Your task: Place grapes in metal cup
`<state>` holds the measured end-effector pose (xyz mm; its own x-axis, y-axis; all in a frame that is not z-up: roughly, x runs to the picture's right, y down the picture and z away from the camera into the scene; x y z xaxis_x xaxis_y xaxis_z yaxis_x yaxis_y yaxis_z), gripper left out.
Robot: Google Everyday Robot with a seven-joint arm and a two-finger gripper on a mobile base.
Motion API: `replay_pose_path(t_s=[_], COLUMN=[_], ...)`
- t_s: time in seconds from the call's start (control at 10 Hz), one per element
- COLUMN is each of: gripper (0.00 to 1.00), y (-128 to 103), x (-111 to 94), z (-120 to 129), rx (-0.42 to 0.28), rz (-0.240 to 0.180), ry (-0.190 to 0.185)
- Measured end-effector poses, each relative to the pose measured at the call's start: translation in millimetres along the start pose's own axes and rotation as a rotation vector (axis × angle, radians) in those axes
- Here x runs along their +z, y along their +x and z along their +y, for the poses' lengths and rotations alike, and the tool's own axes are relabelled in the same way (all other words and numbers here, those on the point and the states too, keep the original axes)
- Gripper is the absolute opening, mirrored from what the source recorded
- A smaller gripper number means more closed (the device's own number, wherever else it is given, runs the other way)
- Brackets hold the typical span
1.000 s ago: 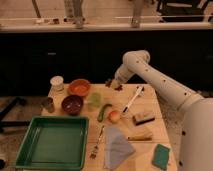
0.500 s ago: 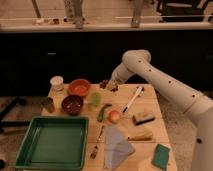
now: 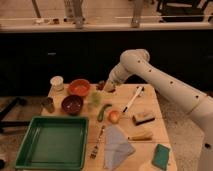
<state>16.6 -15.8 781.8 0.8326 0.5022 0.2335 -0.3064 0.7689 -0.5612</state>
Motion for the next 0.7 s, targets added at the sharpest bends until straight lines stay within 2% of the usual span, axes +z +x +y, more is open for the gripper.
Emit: replay_pose_path(t_s=[0.4,0.5,0.7], gripper=[0.0,0.0,0.0], y=[1,-1,-24], x=[1,2,13], z=[1,4,19], rx=[-0.008,-0.029,-0.1], rz=[0.003,0.003,0.002], ry=[-0.005,-0.011,-0.037])
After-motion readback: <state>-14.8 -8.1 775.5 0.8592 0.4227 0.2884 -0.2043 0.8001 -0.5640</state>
